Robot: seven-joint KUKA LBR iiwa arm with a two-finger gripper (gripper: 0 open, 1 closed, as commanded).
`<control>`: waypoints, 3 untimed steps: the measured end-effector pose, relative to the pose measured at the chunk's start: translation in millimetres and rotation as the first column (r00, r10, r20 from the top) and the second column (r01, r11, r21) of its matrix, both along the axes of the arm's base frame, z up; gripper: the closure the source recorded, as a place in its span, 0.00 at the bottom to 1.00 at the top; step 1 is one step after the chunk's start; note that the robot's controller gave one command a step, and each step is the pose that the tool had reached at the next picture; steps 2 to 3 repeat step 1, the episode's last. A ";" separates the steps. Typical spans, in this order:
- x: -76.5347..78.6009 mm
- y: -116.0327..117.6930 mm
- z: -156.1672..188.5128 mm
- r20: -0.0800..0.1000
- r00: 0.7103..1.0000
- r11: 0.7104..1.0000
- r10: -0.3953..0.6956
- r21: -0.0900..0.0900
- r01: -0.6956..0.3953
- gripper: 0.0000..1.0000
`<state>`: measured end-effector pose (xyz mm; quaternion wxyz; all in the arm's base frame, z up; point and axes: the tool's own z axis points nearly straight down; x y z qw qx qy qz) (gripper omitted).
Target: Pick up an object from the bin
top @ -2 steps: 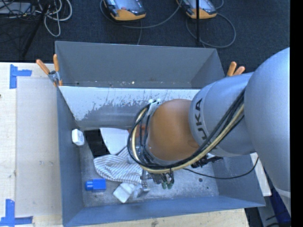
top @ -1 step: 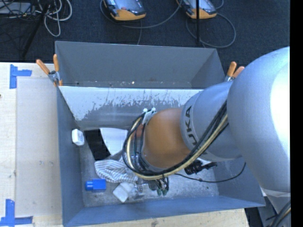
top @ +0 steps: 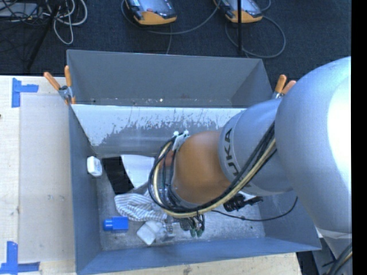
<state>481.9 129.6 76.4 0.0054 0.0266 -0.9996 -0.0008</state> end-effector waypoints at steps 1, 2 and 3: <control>-8.5 -3.1 173.2 0.009 0.998 0.998 -0.067 -0.002 0.067 1.00; -8.5 -3.1 173.2 0.009 0.998 0.998 -0.067 -0.002 0.067 1.00; -8.5 -3.1 173.2 0.009 0.998 0.998 -0.067 -0.002 0.067 1.00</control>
Offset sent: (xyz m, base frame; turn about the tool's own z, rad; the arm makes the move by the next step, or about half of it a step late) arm 0.0000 0.0000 0.0000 0.0000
